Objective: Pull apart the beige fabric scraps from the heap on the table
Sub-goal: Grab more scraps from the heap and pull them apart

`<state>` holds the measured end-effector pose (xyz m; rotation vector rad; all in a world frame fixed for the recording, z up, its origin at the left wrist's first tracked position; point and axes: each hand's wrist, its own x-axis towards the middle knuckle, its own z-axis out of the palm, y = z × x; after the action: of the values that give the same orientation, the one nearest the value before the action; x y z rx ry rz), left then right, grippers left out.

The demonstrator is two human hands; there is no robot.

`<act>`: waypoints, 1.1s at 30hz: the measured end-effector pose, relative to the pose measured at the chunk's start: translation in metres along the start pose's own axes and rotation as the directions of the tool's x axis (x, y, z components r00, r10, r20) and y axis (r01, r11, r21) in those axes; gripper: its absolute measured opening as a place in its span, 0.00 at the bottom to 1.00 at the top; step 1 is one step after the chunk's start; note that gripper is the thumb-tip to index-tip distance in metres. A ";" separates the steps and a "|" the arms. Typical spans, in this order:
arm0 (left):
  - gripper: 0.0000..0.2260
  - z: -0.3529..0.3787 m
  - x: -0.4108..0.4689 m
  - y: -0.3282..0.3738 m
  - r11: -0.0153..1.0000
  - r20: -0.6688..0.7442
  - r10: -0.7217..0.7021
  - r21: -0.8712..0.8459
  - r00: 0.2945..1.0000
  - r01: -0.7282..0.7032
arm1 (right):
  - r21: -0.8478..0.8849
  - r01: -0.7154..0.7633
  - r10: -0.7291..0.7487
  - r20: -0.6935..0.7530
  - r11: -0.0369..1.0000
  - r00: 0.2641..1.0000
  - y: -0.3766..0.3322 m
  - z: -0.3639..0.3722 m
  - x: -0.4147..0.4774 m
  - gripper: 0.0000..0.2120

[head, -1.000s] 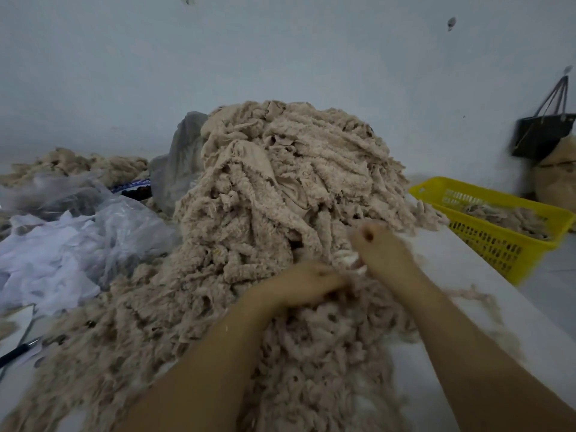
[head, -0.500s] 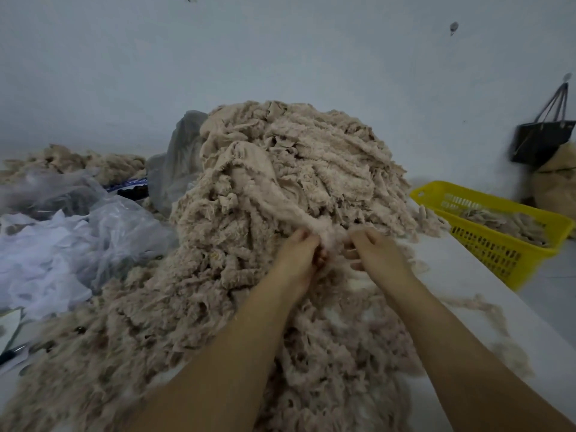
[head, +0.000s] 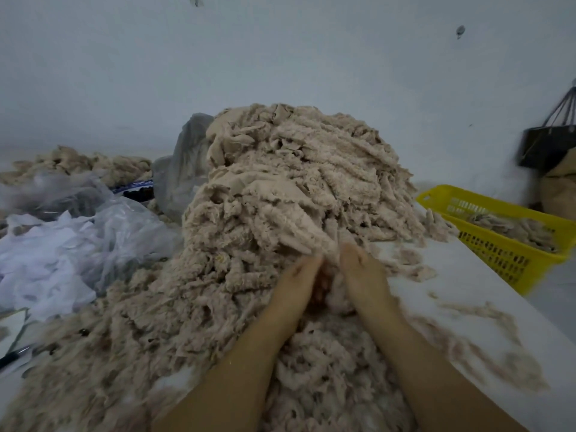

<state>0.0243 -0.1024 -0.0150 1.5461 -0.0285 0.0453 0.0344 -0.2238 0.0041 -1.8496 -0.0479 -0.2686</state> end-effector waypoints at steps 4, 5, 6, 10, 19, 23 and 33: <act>0.14 -0.017 0.005 0.009 0.854 0.040 -0.185 -0.488 0.982 0.181 | -0.172 0.179 -0.087 0.440 0.969 0.894 0.005 0.012 -0.016 0.31; 0.15 -0.022 0.006 0.011 0.781 0.064 -0.199 -0.592 0.978 0.198 | -0.189 0.198 -0.087 0.474 0.962 0.876 0.007 0.013 -0.015 0.31; 0.17 -0.026 0.007 0.013 0.706 0.075 -0.205 -0.679 0.976 0.201 | -0.183 0.187 -0.082 0.466 0.965 0.881 0.006 0.011 -0.013 0.31; 0.18 -0.044 0.015 0.017 0.442 0.029 -0.180 -0.890 0.983 0.107 | 0.015 -0.119 0.113 0.205 0.993 0.972 -0.003 -0.010 -0.005 0.42; 0.16 -0.059 0.023 0.019 0.379 -0.077 -0.091 -0.925 0.993 -0.037 | 0.528 -0.282 0.398 -0.119 0.801 0.909 -0.003 -0.020 0.020 0.26; 0.18 -0.051 0.021 0.020 0.531 0.055 -0.140 -0.839 0.989 0.122 | 0.186 -0.077 0.106 -0.153 0.980 0.983 0.004 -0.019 0.013 0.26; 0.10 -0.030 0.010 0.012 0.925 -0.134 -0.193 -0.354 0.972 0.135 | -0.470 0.389 -0.356 0.160 0.793 0.920 0.002 0.021 0.011 0.24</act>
<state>0.0333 -0.0722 -0.0030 1.1856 0.2171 0.0338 0.0490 -0.2059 -0.0015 -2.3579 -0.4318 -0.5379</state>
